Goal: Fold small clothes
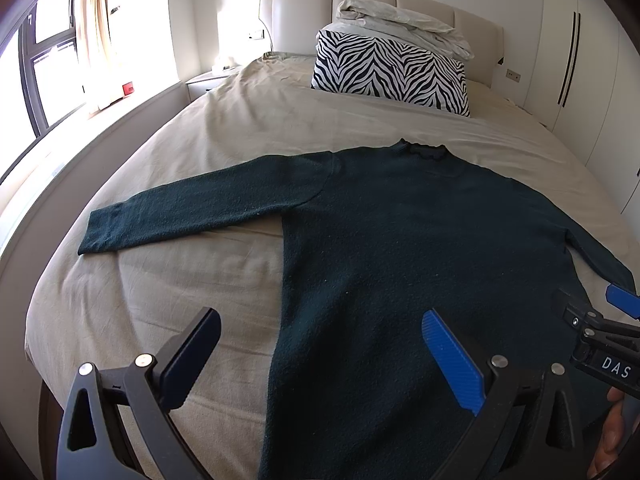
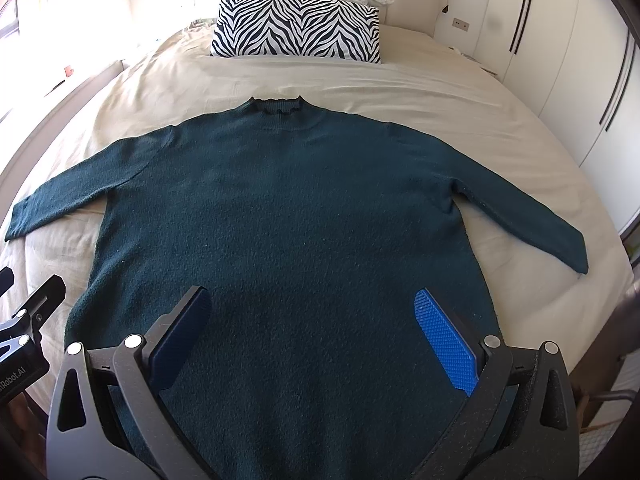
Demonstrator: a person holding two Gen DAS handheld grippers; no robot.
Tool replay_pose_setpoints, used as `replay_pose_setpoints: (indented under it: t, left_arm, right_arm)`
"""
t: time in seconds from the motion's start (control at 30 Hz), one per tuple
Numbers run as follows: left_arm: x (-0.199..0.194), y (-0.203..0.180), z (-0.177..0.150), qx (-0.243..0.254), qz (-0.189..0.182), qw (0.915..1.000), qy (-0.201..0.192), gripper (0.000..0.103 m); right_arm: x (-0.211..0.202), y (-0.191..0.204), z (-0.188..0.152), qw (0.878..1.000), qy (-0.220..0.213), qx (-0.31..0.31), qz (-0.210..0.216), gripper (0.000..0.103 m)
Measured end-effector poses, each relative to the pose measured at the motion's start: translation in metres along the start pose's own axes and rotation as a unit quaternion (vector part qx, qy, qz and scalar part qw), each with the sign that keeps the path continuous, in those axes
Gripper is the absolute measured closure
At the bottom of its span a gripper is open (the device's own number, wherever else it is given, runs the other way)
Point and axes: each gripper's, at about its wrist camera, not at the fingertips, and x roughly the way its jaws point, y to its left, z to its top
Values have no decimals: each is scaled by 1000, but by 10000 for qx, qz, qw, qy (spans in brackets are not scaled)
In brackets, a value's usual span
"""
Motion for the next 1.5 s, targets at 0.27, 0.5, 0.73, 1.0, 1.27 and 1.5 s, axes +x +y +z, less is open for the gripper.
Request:
replay_pose_setpoints:
  t: [0.27,0.5,0.73,1.0,1.27,1.5]
  left_arm:
    - [0,0,0,5,2,10000,0,0]
    - [0,0,0,2,-2,10000,5,0]
    - [0,0,0,-1,-2,10000,4,0]
    - [0,0,0,-6,-3,10000,8,0]
    - [0,0,0,-6,-3,10000,10,0]
    - [2,1,-1,-22,2,10000,14,0]
  right_arm:
    - [0,-1,-1,10000,5,4,3,0]
    - [1,0,-1,10000,12,5,-1,0]
    - [2,-1,-3,10000,19,-3,-4,0]
    - [3,-1,-3,10000,29,-10,-4,0]
    - [3,1,-3,10000,39,-20,-8,0]
    - [4,4,-3,10000,49,-42,-17,0]
